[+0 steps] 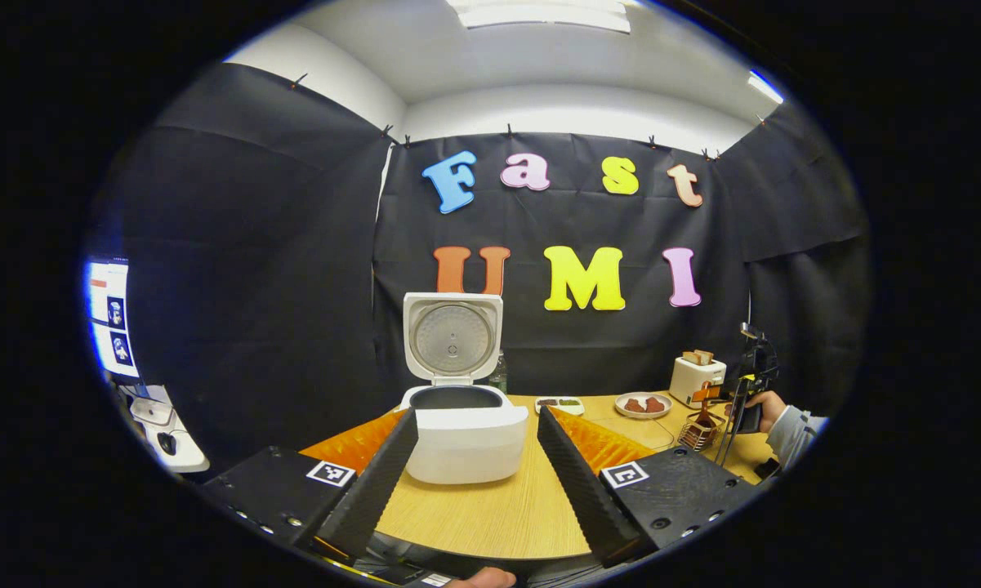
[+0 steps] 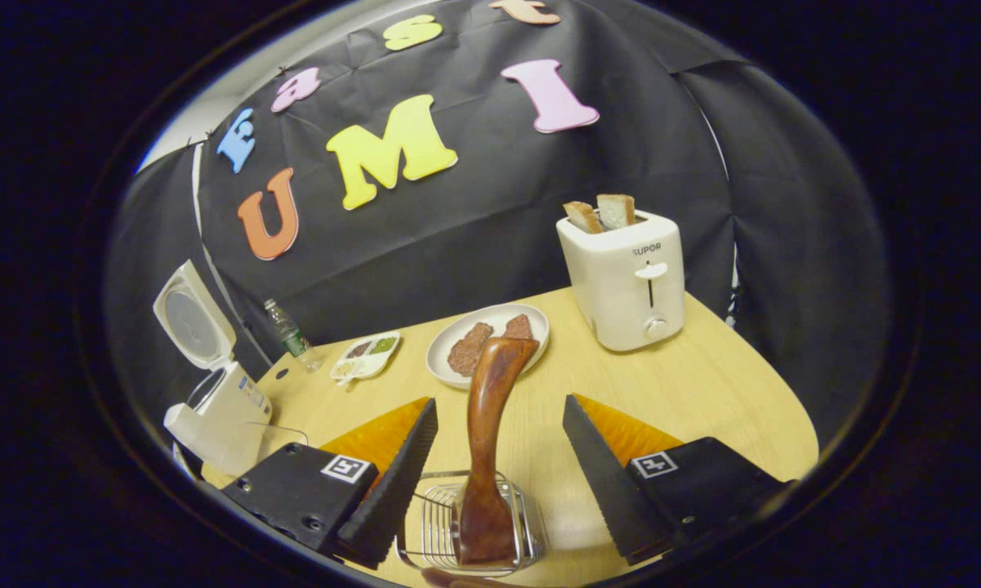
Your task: Close the left gripper, press the button to open the rice cooker; take a wooden spoon from the chopstick holder with the right hand, scoop a spoonful of rice and pour it into the rice cooker, then put the wooden spoon back into the chopstick holder.
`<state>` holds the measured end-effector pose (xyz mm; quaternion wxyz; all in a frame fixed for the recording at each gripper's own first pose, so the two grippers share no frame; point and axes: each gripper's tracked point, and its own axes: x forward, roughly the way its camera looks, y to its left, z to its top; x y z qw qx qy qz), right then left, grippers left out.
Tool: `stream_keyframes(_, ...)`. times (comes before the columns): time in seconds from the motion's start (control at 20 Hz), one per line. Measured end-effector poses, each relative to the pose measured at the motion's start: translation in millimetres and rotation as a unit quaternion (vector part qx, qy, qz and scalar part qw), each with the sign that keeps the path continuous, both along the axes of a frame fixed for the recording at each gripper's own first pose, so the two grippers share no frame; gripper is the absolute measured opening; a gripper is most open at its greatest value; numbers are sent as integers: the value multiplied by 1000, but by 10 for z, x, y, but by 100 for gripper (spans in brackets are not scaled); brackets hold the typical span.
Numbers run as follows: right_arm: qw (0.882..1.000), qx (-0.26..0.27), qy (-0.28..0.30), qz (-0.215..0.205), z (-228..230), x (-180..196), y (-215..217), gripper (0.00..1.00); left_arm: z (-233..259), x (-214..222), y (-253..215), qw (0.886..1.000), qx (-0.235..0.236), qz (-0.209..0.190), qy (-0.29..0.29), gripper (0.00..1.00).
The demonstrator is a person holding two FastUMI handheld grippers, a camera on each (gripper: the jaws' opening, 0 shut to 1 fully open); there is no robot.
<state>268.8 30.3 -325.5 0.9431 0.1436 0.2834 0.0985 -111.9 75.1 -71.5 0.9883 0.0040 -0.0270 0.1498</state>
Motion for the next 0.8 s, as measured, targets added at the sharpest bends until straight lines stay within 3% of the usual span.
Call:
stream_keyframes(0.05,1000,5,3,3,-33,37,12,89,-15,-49,4,1000,7,5,-1,94)
stream_keyframes(0.1,1000,14,4,4,-57,67,34,95,-30,-82,-25,1000,16,7,-1,94)
stream_keyframes(0.2,1000,21,13,19,-123,93,121,66,-39,-96,-43,999,34,6,5,94)
stream_keyframes(0.25,999,16,23,24,-184,94,139,58,-49,-111,-39,999,39,9,10,94)
stream_keyframes(0.3,999,15,33,30,-203,68,181,61,-50,-122,-53,999,42,8,13,94)
stream_keyframes(0.35,998,21,40,35,-222,42,213,40,-34,-126,-73,999,46,5,11,94)
stream_keyframes(0.4,998,26,44,34,-206,13,236,43,-21,-130,-107,999,47,2,8,94)
stream_keyframes(0.55,999,-7,22,28,-45,-60,163,21,-55,-146,-224,999,34,-27,8,95)
stream_keyframes(0.8,995,-76,-58,32,488,-278,150,18,-16,-242,-205,999,33,-37,6,95)
